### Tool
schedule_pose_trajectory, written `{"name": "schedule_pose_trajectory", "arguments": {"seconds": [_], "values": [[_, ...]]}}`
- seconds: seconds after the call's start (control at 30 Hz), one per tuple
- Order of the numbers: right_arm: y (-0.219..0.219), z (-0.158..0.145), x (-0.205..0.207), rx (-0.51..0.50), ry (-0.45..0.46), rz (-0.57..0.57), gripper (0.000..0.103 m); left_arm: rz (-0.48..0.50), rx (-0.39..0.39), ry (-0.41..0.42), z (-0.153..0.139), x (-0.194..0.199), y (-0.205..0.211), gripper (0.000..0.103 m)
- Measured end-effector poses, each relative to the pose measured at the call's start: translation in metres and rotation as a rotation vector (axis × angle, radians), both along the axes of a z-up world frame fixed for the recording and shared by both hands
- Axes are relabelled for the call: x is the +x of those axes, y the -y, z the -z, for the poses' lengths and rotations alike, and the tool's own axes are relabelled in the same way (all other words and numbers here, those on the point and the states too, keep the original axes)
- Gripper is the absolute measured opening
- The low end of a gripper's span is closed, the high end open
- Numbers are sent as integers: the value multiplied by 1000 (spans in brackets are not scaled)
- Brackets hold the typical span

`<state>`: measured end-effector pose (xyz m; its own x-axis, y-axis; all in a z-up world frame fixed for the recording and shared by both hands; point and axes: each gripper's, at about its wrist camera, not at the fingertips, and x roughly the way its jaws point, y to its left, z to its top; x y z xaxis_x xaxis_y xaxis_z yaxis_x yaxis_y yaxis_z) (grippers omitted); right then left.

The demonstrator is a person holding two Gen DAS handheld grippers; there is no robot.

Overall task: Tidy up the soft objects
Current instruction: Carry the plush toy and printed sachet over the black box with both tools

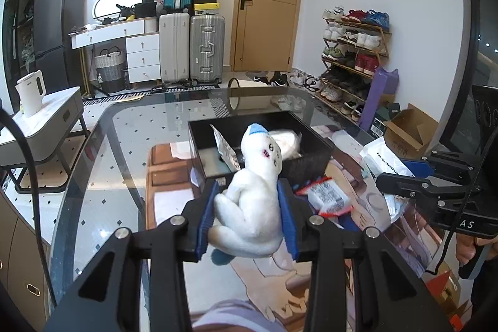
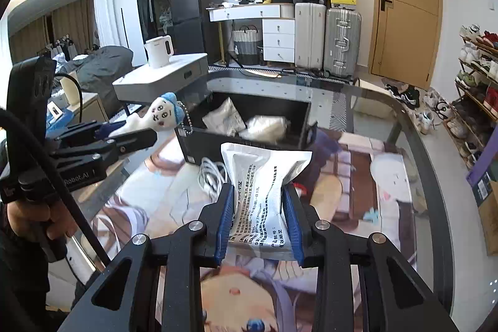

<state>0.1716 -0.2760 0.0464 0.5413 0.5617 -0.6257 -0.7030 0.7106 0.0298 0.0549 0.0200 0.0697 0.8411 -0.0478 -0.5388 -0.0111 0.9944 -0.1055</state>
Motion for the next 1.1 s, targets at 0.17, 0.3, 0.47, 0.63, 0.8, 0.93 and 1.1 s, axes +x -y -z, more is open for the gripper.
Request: {"name": "schedule_pose_trajectory", "arguments": {"seconds": [0.17, 0.3, 0.47, 0.63, 0.8, 0.93, 1.1], "values": [[-11, -8, 12, 9, 7, -14, 32, -14, 4, 6, -7, 11, -3, 37], [-18, -13, 23, 14, 13, -23, 32, -23, 4, 6, -9, 22, -5, 37], [-26, -18, 36, 20, 23, -32, 32, -29, 5, 5, -8, 33, -6, 37], [-35, -19, 48, 13, 33, -45, 32, -33, 8, 9, -10, 46, -7, 37], [-45, -25, 60, 8, 44, -61, 32, -38, 16, 9, -9, 55, -9, 37], [-51, -26, 71, 14, 41, -62, 32, -44, 11, 3, -6, 65, -12, 37], [-60, -23, 89, 23, 23, -65, 32, -48, 9, -6, 1, 78, -13, 37]]}}
